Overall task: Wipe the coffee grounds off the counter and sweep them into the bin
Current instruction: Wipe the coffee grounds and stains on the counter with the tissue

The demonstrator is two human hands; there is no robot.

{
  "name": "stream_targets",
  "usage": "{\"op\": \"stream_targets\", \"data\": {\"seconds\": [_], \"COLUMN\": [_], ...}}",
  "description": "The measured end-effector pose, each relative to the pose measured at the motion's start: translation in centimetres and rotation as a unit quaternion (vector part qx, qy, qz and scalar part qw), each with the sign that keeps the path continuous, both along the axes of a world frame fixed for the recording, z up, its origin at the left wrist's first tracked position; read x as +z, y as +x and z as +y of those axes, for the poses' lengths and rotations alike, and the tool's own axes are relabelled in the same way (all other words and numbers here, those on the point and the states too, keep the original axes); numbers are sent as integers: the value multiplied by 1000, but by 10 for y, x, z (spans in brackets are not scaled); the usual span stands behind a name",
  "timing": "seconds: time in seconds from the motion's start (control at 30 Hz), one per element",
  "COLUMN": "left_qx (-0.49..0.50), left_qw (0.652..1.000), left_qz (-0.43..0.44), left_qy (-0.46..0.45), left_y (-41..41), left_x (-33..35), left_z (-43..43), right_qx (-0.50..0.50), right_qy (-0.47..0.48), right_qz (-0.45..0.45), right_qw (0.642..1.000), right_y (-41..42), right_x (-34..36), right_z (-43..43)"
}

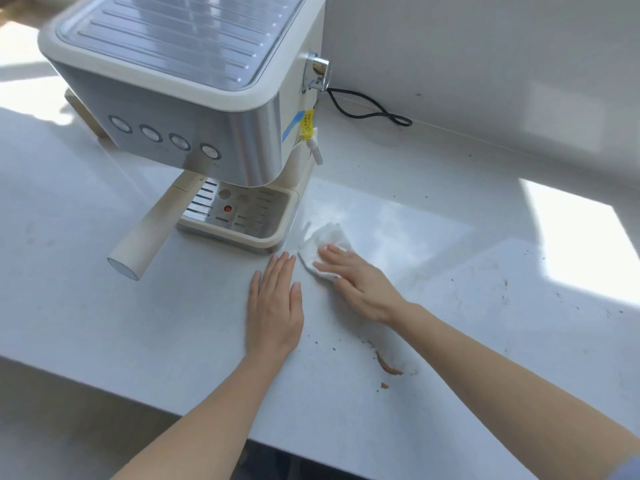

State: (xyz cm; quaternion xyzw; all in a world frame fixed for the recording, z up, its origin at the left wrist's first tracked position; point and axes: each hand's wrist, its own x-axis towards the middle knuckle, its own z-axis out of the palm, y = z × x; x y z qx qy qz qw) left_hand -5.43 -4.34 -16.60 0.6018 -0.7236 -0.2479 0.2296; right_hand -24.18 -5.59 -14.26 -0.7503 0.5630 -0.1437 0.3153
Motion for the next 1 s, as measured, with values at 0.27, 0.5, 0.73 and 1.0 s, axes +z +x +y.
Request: {"op": "stream_targets", "data": {"seconds": [0.27,0.5,0.73,1.0], "left_qx": [8,-58,-215,-251], "left_qw": [999,992,972,963], "left_qz": [40,102,90,83], "left_qy": [9,36,34,51], "left_y": [2,8,6,-3], "left_x": [2,24,48,59], "left_z": [2,6,11,0], "right_qx": [5,-118,-307,-406], "right_qy": [52,114,92,9], "right_qz": [-64,-169,-302,-296], "right_qw": [997,972,898,864], "right_y": [21,40,49,38], "right_x": [6,20,26,36], "right_z": [66,85,72,100]}}
